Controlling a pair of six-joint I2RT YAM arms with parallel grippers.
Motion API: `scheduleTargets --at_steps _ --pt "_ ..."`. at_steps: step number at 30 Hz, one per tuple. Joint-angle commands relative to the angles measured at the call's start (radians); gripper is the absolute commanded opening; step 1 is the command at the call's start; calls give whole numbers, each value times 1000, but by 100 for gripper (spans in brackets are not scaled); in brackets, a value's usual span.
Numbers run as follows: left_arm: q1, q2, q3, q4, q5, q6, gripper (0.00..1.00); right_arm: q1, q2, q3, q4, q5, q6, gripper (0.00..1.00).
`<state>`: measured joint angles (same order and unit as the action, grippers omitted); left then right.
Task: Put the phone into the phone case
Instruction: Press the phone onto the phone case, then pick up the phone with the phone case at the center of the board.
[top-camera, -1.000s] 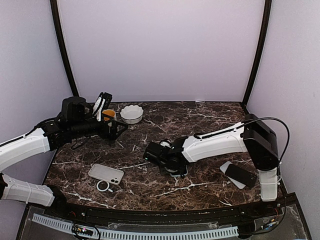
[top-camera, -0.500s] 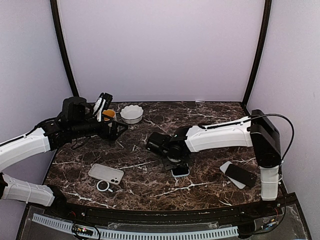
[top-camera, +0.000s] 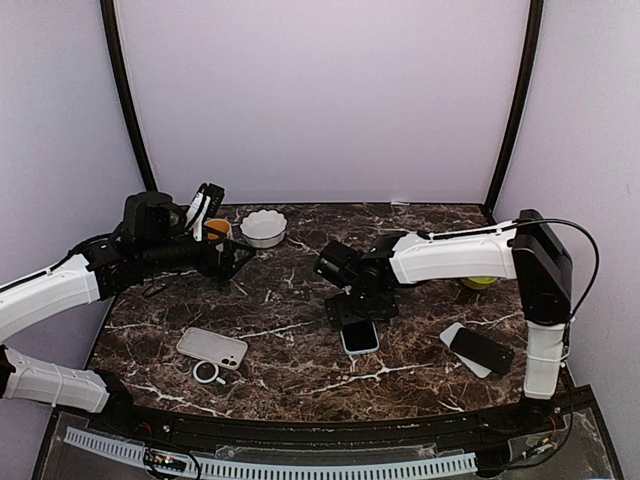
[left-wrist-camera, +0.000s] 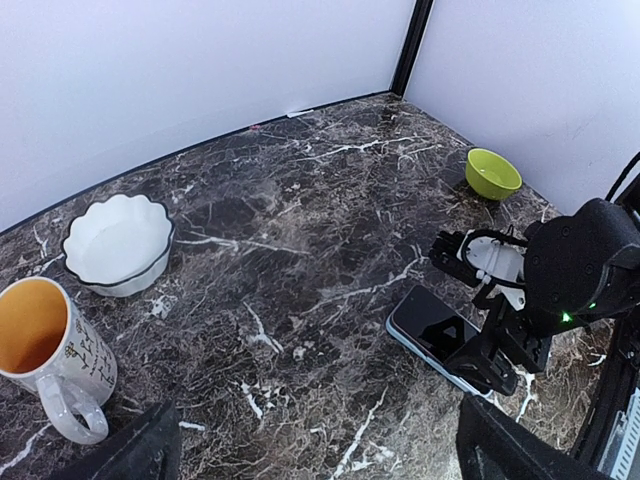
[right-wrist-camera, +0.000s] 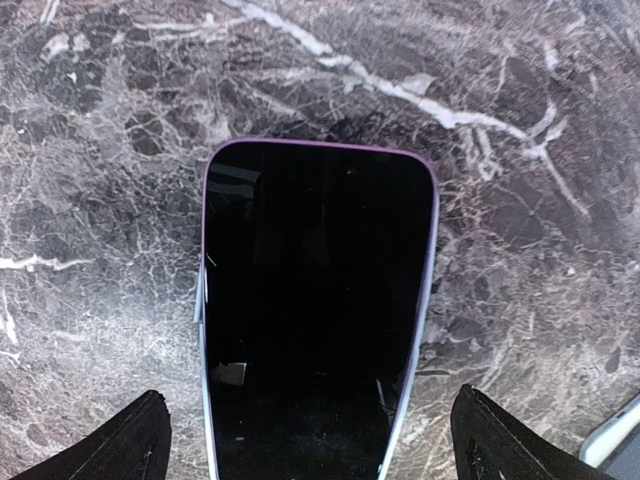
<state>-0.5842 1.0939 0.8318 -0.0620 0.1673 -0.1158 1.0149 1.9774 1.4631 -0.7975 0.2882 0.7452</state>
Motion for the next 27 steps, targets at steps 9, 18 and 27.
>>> scheduleTargets --at_steps 9,18,27 --pt "9 -1 30 -16 8 9 98 -11 58 -91 58 -89 19 95" --pt "7 1 30 -19 6 11 98 -3 68 -89 49 -69 29 62" --pt "8 3 30 -17 2 11 98 39 -23 -27 113 31 -7 38"
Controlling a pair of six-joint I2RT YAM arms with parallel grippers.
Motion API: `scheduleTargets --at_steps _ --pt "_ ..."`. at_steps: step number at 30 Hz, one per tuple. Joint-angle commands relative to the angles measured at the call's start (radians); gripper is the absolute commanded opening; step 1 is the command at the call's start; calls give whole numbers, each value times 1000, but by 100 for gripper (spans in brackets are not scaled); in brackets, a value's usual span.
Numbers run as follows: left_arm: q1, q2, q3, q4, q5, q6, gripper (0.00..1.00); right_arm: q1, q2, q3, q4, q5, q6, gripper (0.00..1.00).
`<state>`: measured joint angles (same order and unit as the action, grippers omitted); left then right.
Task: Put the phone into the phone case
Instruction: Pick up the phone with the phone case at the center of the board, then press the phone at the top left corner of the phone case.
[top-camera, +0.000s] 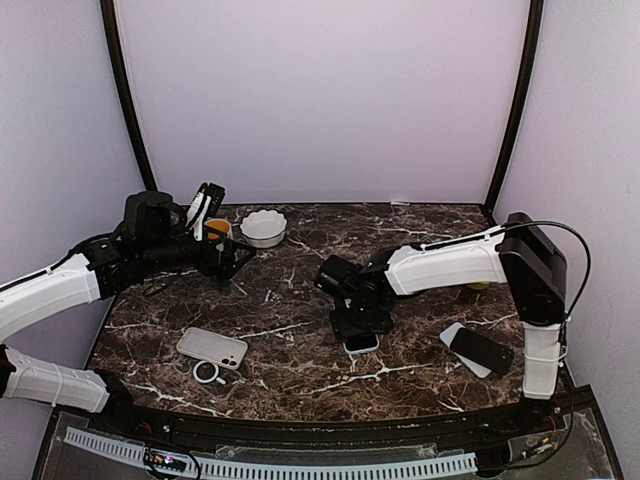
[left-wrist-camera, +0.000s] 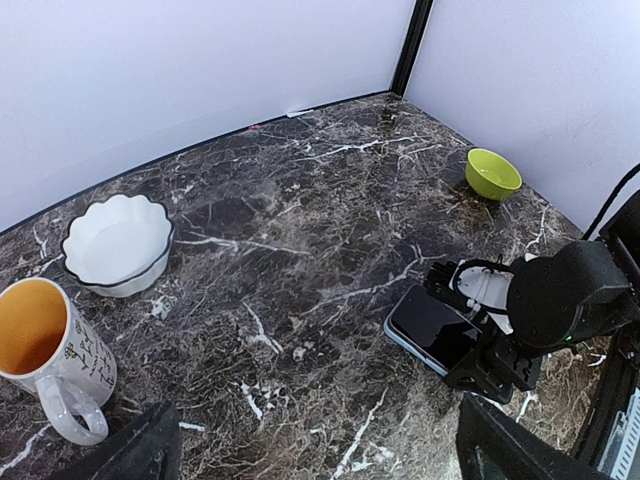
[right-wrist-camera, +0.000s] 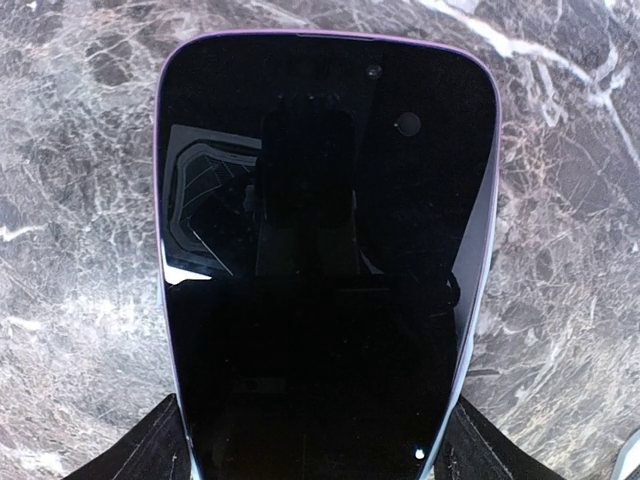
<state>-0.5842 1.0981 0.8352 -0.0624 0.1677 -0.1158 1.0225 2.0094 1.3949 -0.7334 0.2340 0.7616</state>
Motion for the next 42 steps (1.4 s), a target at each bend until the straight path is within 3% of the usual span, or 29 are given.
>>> scheduleTargets --at_steps 1,5,9,12,17,21,26,30,32,33,34,36,38,42 --pt "8 -1 26 -16 2 11 98 42 -79 43 78 109 -31 37" --pt "7 -5 23 4 35 5 95 86 -183 34 251 195 -102 31" --pt "5 -31 18 89 160 -49 93 129 -257 18 448 283 -209 31" --pt "2 -79 -18 260 249 -188 96 156 -296 -3 589 330 -290 30" --pt "-1 -103 -90 466 262 -386 99 194 -347 -63 833 344 -417 31" --pt "-20 -56 -79 544 286 -449 96 211 -353 -65 896 335 -471 31" --pt "-96 9 -3 487 224 -379 89 233 -354 -62 915 349 -510 31" --pt "-161 52 60 427 139 -287 73 245 -358 -67 924 351 -534 31" --pt "-182 61 73 425 112 -266 56 247 -361 -73 925 353 -535 31" --pt "-193 64 77 425 98 -255 43 248 -364 -76 925 353 -537 31" --pt "-198 64 77 426 94 -250 37 248 -366 -79 925 353 -538 31" --pt "-205 65 73 429 85 -249 12 248 -372 -84 926 356 -538 31" --pt "-208 64 67 430 87 -254 1 247 -375 -86 926 360 -541 31" --pt "-209 58 56 426 96 -248 0 247 -379 -92 929 359 -547 31"
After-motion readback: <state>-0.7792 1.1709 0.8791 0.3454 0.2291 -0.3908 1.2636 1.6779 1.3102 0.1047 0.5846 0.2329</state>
